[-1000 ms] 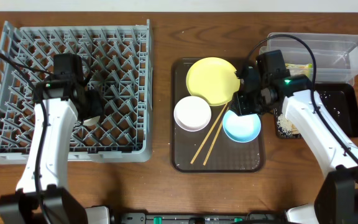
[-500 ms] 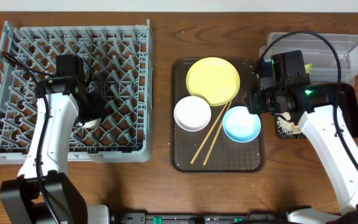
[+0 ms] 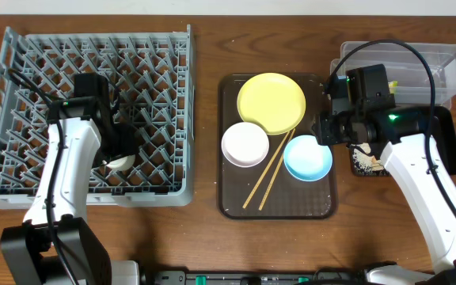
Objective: Sort waste into correct bins and load items into the dishwasher rack
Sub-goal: 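Carry the white bowl with the left gripper and place it in the rack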
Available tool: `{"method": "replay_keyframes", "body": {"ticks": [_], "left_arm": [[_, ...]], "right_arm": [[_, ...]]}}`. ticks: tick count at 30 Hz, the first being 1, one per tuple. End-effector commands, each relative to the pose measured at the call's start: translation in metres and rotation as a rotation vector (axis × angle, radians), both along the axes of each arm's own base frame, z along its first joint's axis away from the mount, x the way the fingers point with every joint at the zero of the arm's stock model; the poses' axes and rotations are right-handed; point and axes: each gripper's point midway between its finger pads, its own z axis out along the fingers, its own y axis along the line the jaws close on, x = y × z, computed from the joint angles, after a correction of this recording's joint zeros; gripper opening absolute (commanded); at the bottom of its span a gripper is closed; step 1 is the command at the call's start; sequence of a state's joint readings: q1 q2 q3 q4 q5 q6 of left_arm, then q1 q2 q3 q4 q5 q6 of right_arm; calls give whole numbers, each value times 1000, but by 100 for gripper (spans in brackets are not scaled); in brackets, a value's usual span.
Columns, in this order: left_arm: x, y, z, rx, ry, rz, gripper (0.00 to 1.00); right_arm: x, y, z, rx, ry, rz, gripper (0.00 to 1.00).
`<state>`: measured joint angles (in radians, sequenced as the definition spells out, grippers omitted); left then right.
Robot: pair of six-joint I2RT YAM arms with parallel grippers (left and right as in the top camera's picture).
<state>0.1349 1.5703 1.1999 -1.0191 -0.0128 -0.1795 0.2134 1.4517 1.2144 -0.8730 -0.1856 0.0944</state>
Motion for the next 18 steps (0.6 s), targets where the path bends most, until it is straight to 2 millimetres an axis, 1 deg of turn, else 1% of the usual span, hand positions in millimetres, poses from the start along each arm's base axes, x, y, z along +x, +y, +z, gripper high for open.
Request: {"method": "replay_keyframes", "body": {"ticks": [1, 3, 5, 8, 9, 14, 18], "left_arm": [[-9, -5, -5, -32, 38, 3, 42], [-7, -4, -5, -31, 30, 3, 50], [-6, -4, -5, -27, 24, 3, 54], [-2, -3, -4, -25, 11, 3, 69], [-1, -3, -4, -24, 5, 3, 72], [1, -3, -2, -23, -3, 3, 80], [3, -2, 2, -17, -17, 4, 83]], "right_arm": [[0, -5, 6, -1, -14, -14, 40], [0, -5, 6, -1, -14, -14, 40], [-1, -5, 5, -2, -11, -14, 40], [-3, -5, 4, -4, -1, -14, 41], [-3, -5, 4, -5, 1, -14, 41], [-5, -6, 4, -6, 7, -14, 41], [-6, -6, 3, -7, 11, -13, 41]]}}
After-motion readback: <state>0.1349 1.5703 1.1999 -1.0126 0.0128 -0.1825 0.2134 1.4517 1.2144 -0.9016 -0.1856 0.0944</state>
